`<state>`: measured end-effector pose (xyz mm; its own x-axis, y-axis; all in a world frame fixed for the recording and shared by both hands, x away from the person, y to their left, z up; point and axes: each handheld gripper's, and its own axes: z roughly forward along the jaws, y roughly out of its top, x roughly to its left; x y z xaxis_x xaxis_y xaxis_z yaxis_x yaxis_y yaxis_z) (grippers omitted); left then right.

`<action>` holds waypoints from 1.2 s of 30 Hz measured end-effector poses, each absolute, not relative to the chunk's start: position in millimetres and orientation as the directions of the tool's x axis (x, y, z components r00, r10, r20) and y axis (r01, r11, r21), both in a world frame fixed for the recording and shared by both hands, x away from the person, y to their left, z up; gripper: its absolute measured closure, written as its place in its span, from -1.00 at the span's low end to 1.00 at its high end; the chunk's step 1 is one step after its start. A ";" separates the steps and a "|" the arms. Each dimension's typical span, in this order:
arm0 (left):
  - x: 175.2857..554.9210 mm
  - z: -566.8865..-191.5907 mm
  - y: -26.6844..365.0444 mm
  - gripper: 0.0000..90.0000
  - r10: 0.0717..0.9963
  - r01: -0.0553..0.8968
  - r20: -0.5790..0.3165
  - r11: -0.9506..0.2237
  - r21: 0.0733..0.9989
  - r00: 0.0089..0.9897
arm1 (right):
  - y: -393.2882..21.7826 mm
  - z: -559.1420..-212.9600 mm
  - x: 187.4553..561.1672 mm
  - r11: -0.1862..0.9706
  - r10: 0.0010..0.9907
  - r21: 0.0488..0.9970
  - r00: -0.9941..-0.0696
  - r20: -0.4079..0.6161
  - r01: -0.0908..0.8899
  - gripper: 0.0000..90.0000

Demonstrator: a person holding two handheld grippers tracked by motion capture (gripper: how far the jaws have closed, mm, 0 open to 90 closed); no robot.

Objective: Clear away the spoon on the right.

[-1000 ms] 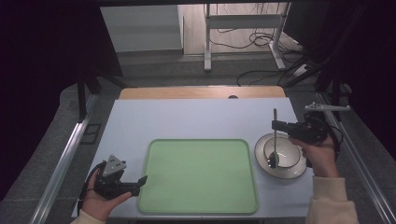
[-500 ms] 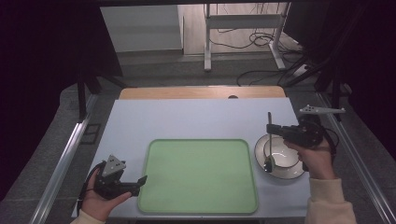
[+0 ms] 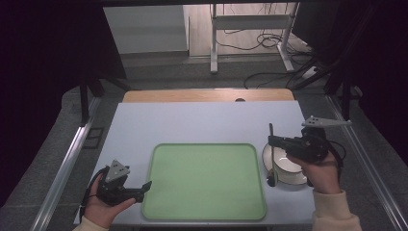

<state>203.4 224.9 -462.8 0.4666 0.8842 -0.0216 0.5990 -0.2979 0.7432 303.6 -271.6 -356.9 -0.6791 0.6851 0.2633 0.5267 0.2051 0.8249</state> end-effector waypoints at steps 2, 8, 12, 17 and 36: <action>203.3 -462.8 224.1 -0.80 0.886 0.600 -0.025 -0.292 0.745 0.463 | -268.6 -356.6 299.4 0.208 0.688 0.831 -0.681 0.251 0.516 0.98; 203.2 -462.6 223.7 -0.80 0.884 0.597 -0.022 -0.296 0.745 0.466 | -259.1 -356.4 289.5 0.219 0.676 0.827 -0.692 0.254 0.518 0.98; 202.9 -462.3 223.7 -0.80 0.884 0.596 -0.020 -0.298 0.745 0.467 | -254.9 -358.2 287.8 0.225 0.677 0.828 -0.693 0.247 0.514 0.98; 203.0 -462.6 224.4 -0.80 0.885 0.599 -0.022 -0.295 0.745 0.464 | -246.9 -359.4 286.5 0.230 0.670 0.821 -0.697 0.256 0.523 0.98; 202.8 -462.6 223.1 -0.80 0.885 0.598 -0.017 -0.300 0.743 0.466 | -216.5 -371.9 288.6 0.245 0.657 0.790 -0.695 0.290 0.562 0.97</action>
<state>202.8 223.1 -462.6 0.4657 0.8848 -0.0170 0.5980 -0.3004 0.7430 288.6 -216.5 -371.9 -0.6953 0.6574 0.2904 0.5615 0.2447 0.7904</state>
